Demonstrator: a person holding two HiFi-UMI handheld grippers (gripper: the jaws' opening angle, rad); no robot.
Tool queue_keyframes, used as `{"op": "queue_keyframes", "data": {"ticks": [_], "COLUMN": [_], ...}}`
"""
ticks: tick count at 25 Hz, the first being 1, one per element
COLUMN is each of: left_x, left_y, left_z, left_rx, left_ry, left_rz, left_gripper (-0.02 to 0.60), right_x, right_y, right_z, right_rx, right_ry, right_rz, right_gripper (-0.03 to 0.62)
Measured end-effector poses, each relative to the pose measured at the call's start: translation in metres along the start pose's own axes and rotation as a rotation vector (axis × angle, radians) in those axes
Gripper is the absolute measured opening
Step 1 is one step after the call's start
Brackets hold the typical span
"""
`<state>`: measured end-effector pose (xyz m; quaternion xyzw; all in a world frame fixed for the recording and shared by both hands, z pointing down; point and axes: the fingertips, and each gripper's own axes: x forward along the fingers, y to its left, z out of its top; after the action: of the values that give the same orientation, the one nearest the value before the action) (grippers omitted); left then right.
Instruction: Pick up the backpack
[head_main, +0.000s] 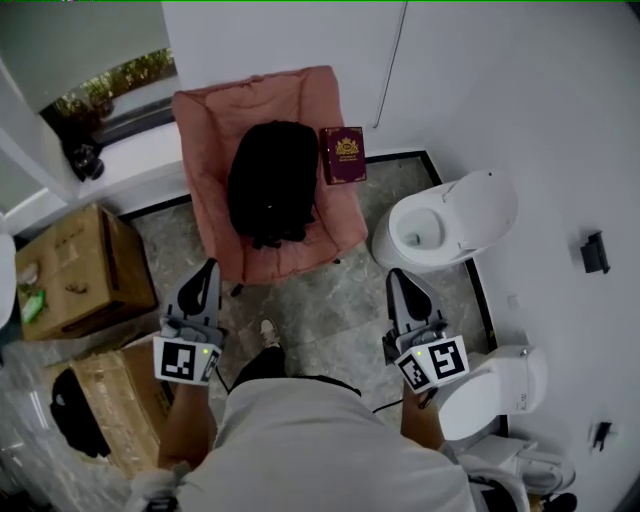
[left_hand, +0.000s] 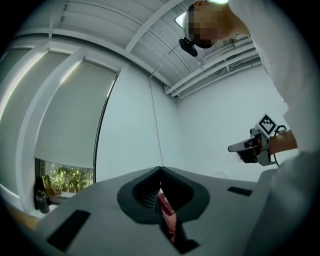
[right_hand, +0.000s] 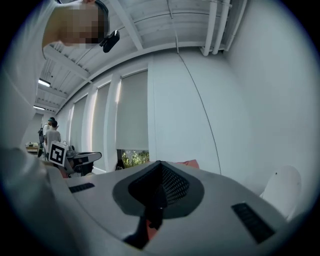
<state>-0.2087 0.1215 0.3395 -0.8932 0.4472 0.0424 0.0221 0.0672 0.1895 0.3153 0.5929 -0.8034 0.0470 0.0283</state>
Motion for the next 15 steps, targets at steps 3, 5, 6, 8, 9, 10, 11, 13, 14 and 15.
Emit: {"op": "queue_keyframes", "data": {"ticks": [3, 5, 6, 8, 9, 10, 11, 13, 14, 15], "left_x": [0.034, 0.057, 0.069, 0.088, 0.096, 0.103, 0.109, 0.122, 0.128, 0.134], "left_y": [0.028, 0.039, 0.043, 0.047, 0.047, 0.045, 0.044, 0.042, 0.042, 0.043], "left_z": [-0.008, -0.012, -0.014, -0.018, -0.019, -0.021, -0.023, -0.027, -0.028, -0.028], "left_rx": [-0.02, -0.041, -0.052, -0.058, -0.056, -0.055, -0.056, -0.06, -0.057, -0.05], "left_ry": [-0.002, 0.012, 0.021, 0.034, 0.039, 0.045, 0.053, 0.071, 0.079, 0.083], "left_rz": [-0.022, -0.04, -0.05, -0.069, -0.08, -0.09, -0.099, -0.107, -0.106, -0.101], "left_gripper": [0.017, 0.017, 0.017, 0.017, 0.017, 0.017, 0.017, 0.017, 0.017, 0.017], "right_x": [0.036, 0.053, 0.06, 0.069, 0.073, 0.076, 0.08, 0.091, 0.097, 0.106], "right_y": [-0.008, -0.015, -0.021, -0.034, -0.042, -0.049, -0.058, -0.074, -0.081, -0.087], "right_z": [0.014, 0.019, 0.021, 0.024, 0.025, 0.025, 0.023, 0.02, 0.019, 0.019], "right_rx": [-0.012, -0.021, -0.024, -0.021, -0.016, -0.008, 0.002, 0.026, 0.035, 0.041], "right_ry": [-0.007, -0.005, -0.005, -0.008, -0.011, -0.013, -0.013, -0.012, -0.015, -0.022], "right_rz": [-0.026, -0.047, -0.059, -0.088, -0.101, -0.112, -0.122, -0.132, -0.128, -0.116], "right_gripper": [0.02, 0.02, 0.02, 0.02, 0.02, 0.02, 0.02, 0.02, 0.02, 0.02]}}
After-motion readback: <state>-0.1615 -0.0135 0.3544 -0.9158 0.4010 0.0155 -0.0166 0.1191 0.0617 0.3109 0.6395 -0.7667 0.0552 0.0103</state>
